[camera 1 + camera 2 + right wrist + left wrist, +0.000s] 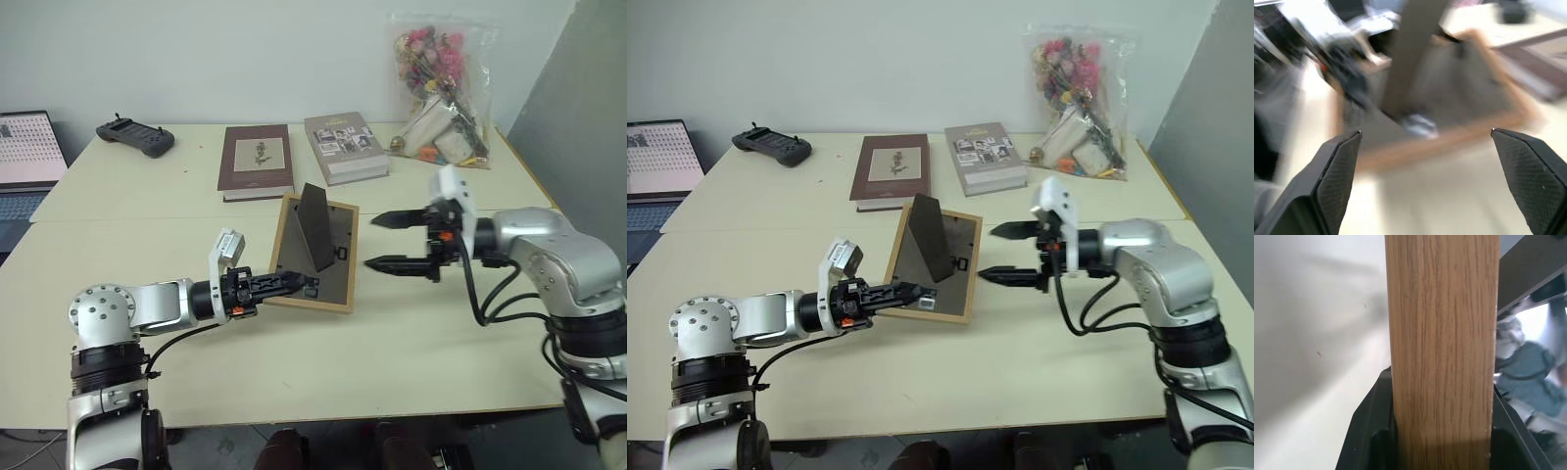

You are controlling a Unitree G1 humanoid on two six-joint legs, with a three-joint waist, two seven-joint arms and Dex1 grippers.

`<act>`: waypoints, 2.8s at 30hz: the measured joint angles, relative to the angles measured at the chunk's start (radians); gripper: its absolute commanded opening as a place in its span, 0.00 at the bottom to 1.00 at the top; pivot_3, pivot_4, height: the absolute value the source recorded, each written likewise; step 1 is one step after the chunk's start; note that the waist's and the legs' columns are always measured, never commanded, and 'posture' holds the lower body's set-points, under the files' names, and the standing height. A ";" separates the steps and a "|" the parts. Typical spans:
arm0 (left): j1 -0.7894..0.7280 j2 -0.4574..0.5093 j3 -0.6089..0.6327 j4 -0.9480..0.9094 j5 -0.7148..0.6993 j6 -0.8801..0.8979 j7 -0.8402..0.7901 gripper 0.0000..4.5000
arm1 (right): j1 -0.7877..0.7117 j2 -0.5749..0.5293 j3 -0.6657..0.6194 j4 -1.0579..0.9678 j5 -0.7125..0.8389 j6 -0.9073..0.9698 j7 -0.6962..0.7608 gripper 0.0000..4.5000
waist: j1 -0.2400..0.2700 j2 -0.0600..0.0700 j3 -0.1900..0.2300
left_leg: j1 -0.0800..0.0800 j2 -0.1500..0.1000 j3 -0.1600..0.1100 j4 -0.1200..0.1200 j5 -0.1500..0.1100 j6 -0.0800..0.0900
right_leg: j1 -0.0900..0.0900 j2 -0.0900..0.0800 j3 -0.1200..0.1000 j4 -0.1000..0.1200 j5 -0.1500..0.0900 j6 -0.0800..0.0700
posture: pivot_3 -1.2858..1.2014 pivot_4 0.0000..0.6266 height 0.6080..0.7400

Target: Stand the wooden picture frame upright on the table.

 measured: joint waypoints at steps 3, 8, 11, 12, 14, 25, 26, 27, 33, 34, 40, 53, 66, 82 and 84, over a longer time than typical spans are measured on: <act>0.000 0.048 -0.082 0.065 -0.203 -0.052 0.115 0.29 | 0.048 0.002 0.034 0.160 -0.237 -0.515 -0.089 1.00 | -0.003 -0.001 0.001 | 0.000 0.000 0.001 0.000 0.002 -0.004 | 0.000 0.000 0.000 0.001 0.000 0.000 | 0.52 0.24 1.00; -0.024 0.057 -0.157 0.086 -0.349 -0.095 0.151 0.29 | -0.010 0.041 0.083 0.439 -0.747 -1.234 -0.540 1.00 | -0.008 -0.001 0.001 | 0.001 0.000 0.001 0.000 0.006 -0.011 | -0.001 0.002 0.003 0.002 0.000 0.000 | 0.52 0.24 1.00; -0.033 0.070 -0.191 0.088 -0.351 -0.086 0.111 0.29 | -0.097 0.094 0.129 0.545 -0.970 -1.363 -0.781 1.00 | -0.012 -0.001 0.001 | 0.003 0.000 0.001 0.000 0.007 -0.012 | -0.001 0.003 0.003 0.002 0.000 0.000 | 0.52 0.24 1.00; -0.034 0.072 -0.204 0.084 -0.351 -0.085 0.100 0.29 | -0.126 0.114 0.154 0.577 -1.041 -1.381 -0.857 1.00 | -0.011 -0.001 0.001 | 0.003 0.000 0.001 0.000 0.008 -0.013 | -0.001 0.003 0.004 0.002 0.000 -0.001 | 0.52 0.24 1.00; -0.033 0.087 -0.228 0.076 -0.352 -0.084 0.084 0.29 | -0.164 0.140 0.190 0.626 -1.135 -1.399 -0.976 1.00 | -0.010 -0.001 0.001 | 0.003 0.000 0.001 0.000 0.008 -0.013 | -0.001 0.003 0.004 0.001 0.000 -0.001 | 0.52 0.24 1.00; 0.010 0.118 -0.255 0.031 -0.352 -0.107 0.042 0.29 | -0.267 0.152 0.313 0.714 -1.310 -1.442 -1.279 0.62 | -0.007 -0.001 0.001 | 0.003 0.000 0.000 0.000 0.008 -0.013 | 0.000 0.002 0.003 0.001 0.000 -0.001 | 0.52 0.24 1.00; 0.014 0.118 -0.255 0.029 -0.352 -0.111 0.042 0.29 | -0.267 0.146 0.317 0.714 -1.313 -1.443 -1.290 0.58 | -0.007 -0.001 0.001 | 0.003 0.000 0.000 0.000 0.008 -0.013 | 0.000 0.002 0.003 0.002 0.000 -0.001 | 0.52 0.24 1.00; 0.019 0.118 -0.255 0.028 -0.352 -0.113 0.041 0.29 | -0.267 0.139 0.321 0.714 -1.316 -1.443 -1.299 0.53 | -0.008 -0.001 0.001 | 0.003 0.000 0.001 0.000 0.008 -0.013 | 0.000 0.002 0.003 0.002 0.000 -0.001 | 0.52 0.24 1.00; 0.080 0.121 -0.249 -0.128 -0.368 -0.178 0.041 0.56 | -0.268 0.127 0.349 0.707 -1.348 -1.441 -1.331 0.28 | -0.009 -0.001 0.001 | 0.002 0.000 0.001 0.000 0.007 -0.013 | 0.000 0.002 0.004 0.001 0.000 -0.001 | 0.52 0.24 1.00; 0.085 0.121 -0.249 -0.146 -0.371 -0.189 0.047 0.64 | -0.268 0.126 0.350 0.707 -1.347 -1.441 -1.332 0.28 | -0.009 -0.001 0.001 | 0.003 0.000 0.001 0.000 0.007 -0.013 | 0.000 0.002 0.004 0.002 0.000 -0.001 | 0.52 0.24 1.00; 0.088 0.149 -0.219 -0.135 -0.375 -0.274 0.118 0.90 | -0.270 0.121 0.351 0.753 -1.228 -1.471 -1.264 0.28 | -0.009 -0.001 0.001 | 0.003 0.001 0.001 0.000 0.007 -0.012 | 0.001 0.002 0.003 0.002 0.000 -0.001 | 0.52 0.24 1.00; 0.250 0.252 -0.064 -0.651 0.017 -0.581 0.254 1.00 | -0.174 0.288 0.278 0.612 0.000 -0.529 -0.261 0.28 | -0.006 -0.002 0.001 | 0.003 0.002 -0.001 -0.001 0.005 -0.009 | 0.003 0.002 0.001 0.000 0.000 -0.002 | 0.52 0.24 1.00; 0.574 0.148 -0.284 -0.835 0.879 -1.037 0.047 1.00 | -0.235 0.475 0.164 0.816 0.099 -0.055 -0.075 0.28 | 0.011 -0.001 0.002 | 0.003 0.002 0.002 -0.003 0.003 -0.005 | 0.001 0.002 0.002 0.000 0.001 -0.002 | 0.52 0.24 1.00; 0.531 0.068 -0.298 -0.749 1.011 -1.071 -0.101 1.00 | -0.129 0.431 0.106 0.861 -0.071 -0.230 -0.049 0.95 | 0.021 -0.001 0.002 | 0.003 0.002 0.002 -0.002 0.002 -0.004 | 0.002 0.002 0.001 0.001 0.001 -0.002 | 0.52 0.24 1.00; 0.514 0.079 -0.299 -0.727 1.013 -1.057 -0.132 1.00 | -0.080 0.370 0.106 0.780 -0.089 -0.229 -0.044 0.99 | 0.024 -0.001 0.002 | 0.003 0.002 0.001 -0.001 0.002 -0.003 | 0.003 0.001 -0.001 0.000 0.001 -0.002 | 0.52 0.24 1.00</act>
